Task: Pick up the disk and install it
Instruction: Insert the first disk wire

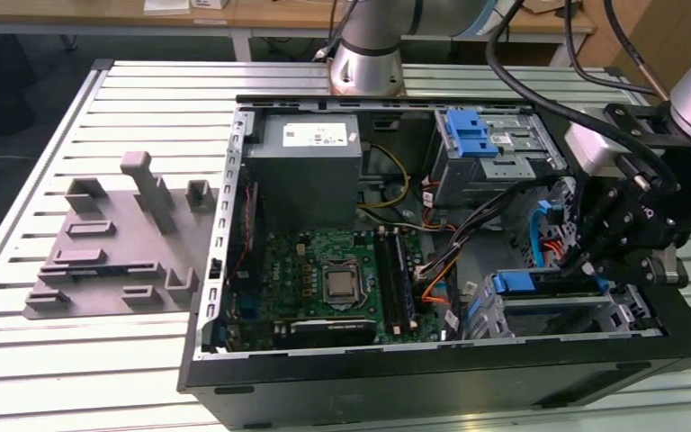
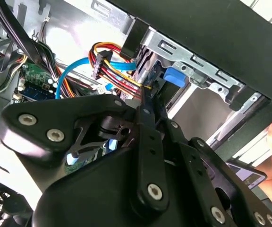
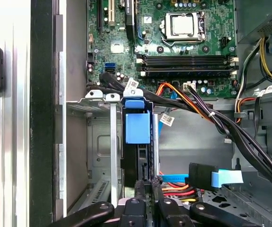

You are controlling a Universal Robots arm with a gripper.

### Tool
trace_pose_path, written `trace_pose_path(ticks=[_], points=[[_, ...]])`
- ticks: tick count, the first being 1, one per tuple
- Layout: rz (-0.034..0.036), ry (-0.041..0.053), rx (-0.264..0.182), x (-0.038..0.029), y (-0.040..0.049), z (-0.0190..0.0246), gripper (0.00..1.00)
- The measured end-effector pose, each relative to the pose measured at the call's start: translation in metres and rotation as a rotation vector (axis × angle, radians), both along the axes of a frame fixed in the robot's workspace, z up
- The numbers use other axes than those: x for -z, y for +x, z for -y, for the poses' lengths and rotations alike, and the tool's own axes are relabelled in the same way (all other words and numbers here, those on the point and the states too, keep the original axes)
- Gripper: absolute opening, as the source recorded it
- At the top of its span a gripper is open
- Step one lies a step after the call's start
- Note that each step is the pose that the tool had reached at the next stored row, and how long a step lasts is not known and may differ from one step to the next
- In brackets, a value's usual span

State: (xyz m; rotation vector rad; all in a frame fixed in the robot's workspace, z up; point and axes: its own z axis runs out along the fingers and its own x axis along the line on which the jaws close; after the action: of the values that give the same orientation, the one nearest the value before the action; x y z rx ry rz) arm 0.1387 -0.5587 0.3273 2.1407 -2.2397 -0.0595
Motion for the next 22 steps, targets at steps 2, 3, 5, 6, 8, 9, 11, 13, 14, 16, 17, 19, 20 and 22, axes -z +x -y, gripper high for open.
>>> trace_pose_path(ticks=[2, 3, 5, 6, 8, 9, 11, 13, 14, 16, 17, 19, 20, 22], points=[[0.0, 0.0007, 0.0, 0.0003, 0.0, 0.0, 0.18], [-0.0001, 0.0012, 0.0, -0.0001, 0.0, 0.0, 0.18], [0.0, 0.0009, 0.0, -0.003, 0.0, 0.0, 0.24], [0.0, 0.0001, 0.0, -0.0054, 0.0, 0.0, 0.24], [0.0, 0.0003, 0.0, -0.0092, 0.0, 0.0, 0.24], [0.0, 0.0003, 0.0, -0.0108, 0.0, -0.0001, 0.24], [0.0, 0.0005, 0.0, -0.0118, 0.0, -0.0001, 0.24], [0.0, 0.0006, 0.0, -0.0118, 0.0, -0.0001, 0.16], [0.0, 0.0004, 0.0, -0.0119, 0.0, -0.0001, 0.11], [0.0, 0.0002, 0.0, -0.012, 0.0, -0.0001, 0.11], [0.0, 0.0002, 0.0, -0.0121, 0.0, -0.0001, 0.11], [0.0, 0.0003, 0.0, -0.0121, 0.0, -0.0001, 0.11], [0.0, 0.0003, 0.0, -0.0121, 0.0, -0.0001, 0.11], [0.0, 0.0002, 0.0, -0.0122, 0.0, -0.0001, 0.11]])
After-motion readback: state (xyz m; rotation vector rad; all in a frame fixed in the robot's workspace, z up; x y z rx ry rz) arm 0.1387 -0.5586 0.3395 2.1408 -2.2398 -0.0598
